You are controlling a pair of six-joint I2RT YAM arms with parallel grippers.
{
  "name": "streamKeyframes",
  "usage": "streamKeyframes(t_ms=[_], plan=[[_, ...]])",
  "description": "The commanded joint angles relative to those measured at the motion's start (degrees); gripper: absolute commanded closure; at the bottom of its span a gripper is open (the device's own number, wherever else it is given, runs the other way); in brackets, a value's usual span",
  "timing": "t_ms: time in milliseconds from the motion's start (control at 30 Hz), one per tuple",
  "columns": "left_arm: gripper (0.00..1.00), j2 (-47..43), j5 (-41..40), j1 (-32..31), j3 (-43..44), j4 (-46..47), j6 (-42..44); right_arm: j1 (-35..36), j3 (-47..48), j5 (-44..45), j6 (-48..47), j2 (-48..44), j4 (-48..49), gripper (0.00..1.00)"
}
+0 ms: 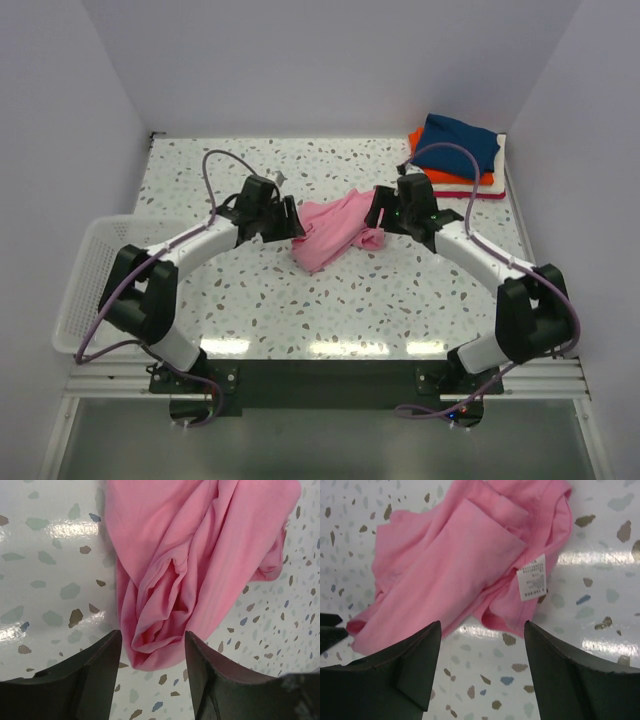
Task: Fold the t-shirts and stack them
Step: Flatten the tshirt out
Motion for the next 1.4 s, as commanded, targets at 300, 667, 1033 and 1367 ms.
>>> streamKeyframes(t_ms=[300, 667, 1033, 1367], plan=[[0.64, 5.63, 1.38, -9.17, 1.34, 2.19, 2.61, 2.52, 16.81, 8.80, -1.21, 16.24, 1.46, 0.29], [0.97, 4.84, 1.64, -15.94, -7.10, 5.18, 2.53, 3.05, 19.46, 8.45, -0.95, 22.13, 1.73, 0.27], [1.00, 0.71, -5.65, -13.58, -2.63, -0.26, 0.68, 3.58, 20.16, 7.31, -0.69, 19.15, -0.38, 1.00], [1.00, 11.16, -3.80, 6.37, 38.02, -12.21, 5.24, 1.65, 61.12, 6.44, -4.20, 28.98, -13.90, 1.00]])
